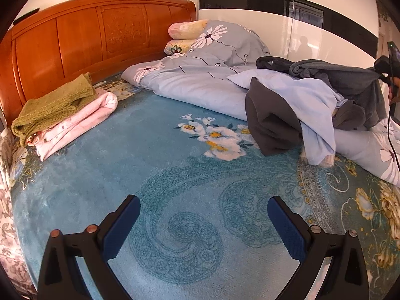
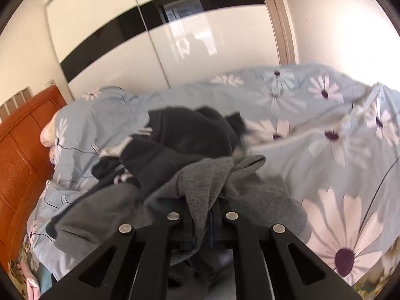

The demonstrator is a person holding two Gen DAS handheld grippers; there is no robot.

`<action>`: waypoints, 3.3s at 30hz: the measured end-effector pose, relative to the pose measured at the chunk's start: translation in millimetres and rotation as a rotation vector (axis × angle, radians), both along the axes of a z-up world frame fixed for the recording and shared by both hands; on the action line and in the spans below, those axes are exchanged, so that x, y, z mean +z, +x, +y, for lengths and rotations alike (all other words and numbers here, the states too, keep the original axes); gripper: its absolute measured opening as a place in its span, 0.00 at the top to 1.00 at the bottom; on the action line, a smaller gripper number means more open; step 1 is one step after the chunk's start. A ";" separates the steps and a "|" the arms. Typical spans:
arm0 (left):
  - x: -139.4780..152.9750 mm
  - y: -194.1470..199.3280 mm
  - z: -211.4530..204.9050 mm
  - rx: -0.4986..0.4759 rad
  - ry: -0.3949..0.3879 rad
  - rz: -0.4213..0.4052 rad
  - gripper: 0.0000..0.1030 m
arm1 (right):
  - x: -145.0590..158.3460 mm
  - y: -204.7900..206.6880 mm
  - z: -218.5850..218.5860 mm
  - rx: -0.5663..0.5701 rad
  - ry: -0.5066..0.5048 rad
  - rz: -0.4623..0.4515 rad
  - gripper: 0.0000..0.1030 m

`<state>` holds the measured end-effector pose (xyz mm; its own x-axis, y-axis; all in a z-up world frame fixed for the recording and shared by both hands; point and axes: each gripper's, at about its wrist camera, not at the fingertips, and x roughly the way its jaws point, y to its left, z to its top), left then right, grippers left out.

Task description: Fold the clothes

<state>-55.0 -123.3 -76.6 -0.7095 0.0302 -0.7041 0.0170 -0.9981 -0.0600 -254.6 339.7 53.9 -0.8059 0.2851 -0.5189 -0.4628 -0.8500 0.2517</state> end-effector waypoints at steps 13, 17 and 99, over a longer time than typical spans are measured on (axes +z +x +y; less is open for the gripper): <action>53.5 40.8 15.7 -0.019 0.063 0.060 0.00 | 183.5 139.4 -110.2 0.222 0.421 0.409 0.93; 67.0 56.0 18.6 -0.031 0.113 0.083 0.00 | 228.6 208.0 -113.7 0.250 0.454 0.535 0.93; 61.5 95.1 -39.8 0.225 -0.007 0.125 0.94 | -159.5 321.1 -33.9 0.491 -0.397 -0.273 0.62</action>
<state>40.1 -163.1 -15.1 -0.7791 -0.1430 -0.6103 0.2317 -0.9704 -0.0683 66.5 305.8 -105.7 -0.6185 -0.3330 -0.7117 -0.1391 -0.8451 0.5163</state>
